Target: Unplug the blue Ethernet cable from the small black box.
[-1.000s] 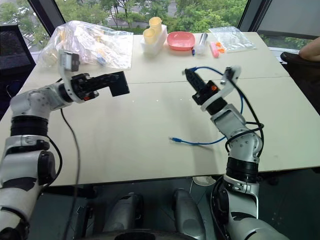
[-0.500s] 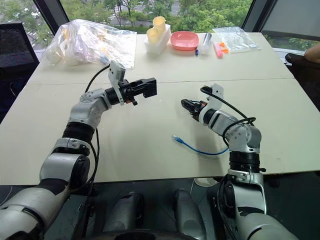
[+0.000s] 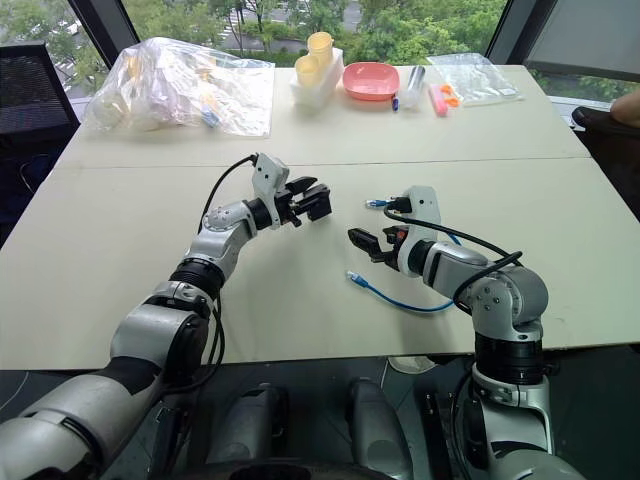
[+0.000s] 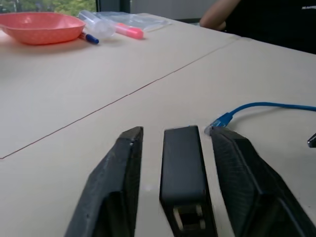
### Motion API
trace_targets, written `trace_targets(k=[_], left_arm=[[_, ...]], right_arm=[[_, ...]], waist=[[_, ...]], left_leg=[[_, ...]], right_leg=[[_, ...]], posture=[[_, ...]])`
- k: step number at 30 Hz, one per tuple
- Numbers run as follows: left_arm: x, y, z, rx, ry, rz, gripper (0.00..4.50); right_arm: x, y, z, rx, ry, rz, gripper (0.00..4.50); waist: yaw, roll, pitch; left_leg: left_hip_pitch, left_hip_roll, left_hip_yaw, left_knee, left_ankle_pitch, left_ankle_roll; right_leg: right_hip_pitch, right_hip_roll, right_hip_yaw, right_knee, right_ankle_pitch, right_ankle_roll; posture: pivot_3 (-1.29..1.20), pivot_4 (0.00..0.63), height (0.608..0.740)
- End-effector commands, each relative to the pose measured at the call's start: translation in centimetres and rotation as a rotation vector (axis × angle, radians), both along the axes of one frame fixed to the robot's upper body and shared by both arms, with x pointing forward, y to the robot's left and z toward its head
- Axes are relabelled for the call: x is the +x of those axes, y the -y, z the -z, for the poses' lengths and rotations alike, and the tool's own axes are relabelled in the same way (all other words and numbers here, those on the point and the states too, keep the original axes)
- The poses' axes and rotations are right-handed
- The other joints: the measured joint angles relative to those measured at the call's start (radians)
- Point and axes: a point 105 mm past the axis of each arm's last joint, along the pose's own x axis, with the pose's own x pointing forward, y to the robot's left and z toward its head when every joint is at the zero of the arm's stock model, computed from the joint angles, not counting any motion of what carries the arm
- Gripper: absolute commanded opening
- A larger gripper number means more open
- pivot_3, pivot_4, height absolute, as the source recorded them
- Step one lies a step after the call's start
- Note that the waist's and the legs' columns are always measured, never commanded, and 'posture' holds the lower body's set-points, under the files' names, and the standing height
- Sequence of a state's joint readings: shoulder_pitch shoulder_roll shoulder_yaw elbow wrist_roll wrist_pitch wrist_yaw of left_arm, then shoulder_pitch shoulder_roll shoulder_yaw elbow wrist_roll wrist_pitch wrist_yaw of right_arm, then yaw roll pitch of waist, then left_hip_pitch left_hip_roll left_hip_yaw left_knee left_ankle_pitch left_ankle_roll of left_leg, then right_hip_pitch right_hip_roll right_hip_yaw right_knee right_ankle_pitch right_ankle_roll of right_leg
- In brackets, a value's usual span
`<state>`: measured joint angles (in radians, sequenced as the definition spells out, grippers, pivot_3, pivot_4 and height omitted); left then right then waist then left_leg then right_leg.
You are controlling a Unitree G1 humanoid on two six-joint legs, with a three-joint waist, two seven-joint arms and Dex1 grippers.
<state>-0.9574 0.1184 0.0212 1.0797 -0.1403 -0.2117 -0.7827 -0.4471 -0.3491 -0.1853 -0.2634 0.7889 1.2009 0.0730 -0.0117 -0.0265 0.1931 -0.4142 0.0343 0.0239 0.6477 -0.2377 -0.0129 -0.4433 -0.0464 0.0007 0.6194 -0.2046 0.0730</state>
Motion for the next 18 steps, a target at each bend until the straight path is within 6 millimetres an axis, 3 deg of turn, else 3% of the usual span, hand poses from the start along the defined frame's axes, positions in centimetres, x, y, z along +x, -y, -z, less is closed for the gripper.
trace_targets(k=[1,4,7,11,14,18], left_arm=[[0.2,0.2,-1.8,0.0,0.066,0.013,3.68],[-0.1,-0.4,-2.4,0.025,0.089,0.045,4.48],[-0.8,-1.8,-5.8,-0.009,0.153,0.062,4.48],[-3.2,-4.9,-9.2,-0.024,0.169,0.055,4.48],[-4.4,-7.0,-9.1,0.026,0.129,0.006,4.48],[-7.0,-11.4,-6.4,0.091,0.0,-0.083,4.48]], right_arm=[[0.2,0.3,-1.4,0.019,0.07,0.027,4.5],[0.3,0.5,-1.5,0.023,0.085,0.029,4.5],[0.0,1.3,-2.0,0.018,0.113,0.03,4.5],[-0.5,3.1,-2.7,0.017,0.159,0.032,4.5],[-1.1,3.7,-3.1,0.003,0.203,0.007,4.5],[-3.1,3.0,-4.5,0.011,0.347,-0.114,4.5]], waist=[[0.0,0.0,0.0],[0.0,0.0,0.0],[-0.003,0.0,0.0],[-0.005,0.0,0.0],[-0.006,0.001,0.0],[-0.008,0.001,-0.001]], left_leg=[[0.0,0.0,0.0,0.0,0.0,0.0],[-0.001,0.0,0.0,0.0,0.0,0.0],[-0.001,0.0,0.0,0.0,0.0,0.0],[-0.001,0.001,-0.001,0.0,0.0,0.001],[0.0,0.001,0.0,-0.001,-0.001,0.001],[0.003,0.001,0.0,-0.001,-0.001,0.001]], right_leg=[[0.0,0.0,0.0,0.0,0.0,0.0],[0.0,0.0,0.0,-0.001,0.0,0.0],[0.0,0.0,0.0,-0.001,0.0,0.0],[0.0,0.0,0.0,-0.001,0.0,0.0],[0.0,0.0,0.0,-0.001,0.0,0.0],[0.002,0.0,0.0,0.0,-0.001,-0.002]], posture=[[0.0,0.15,0.74],[0.0,0.15,0.74],[0.0,0.15,0.74],[0.0,0.15,0.74],[0.0,0.15,0.74],[0.0,0.15,0.74]])
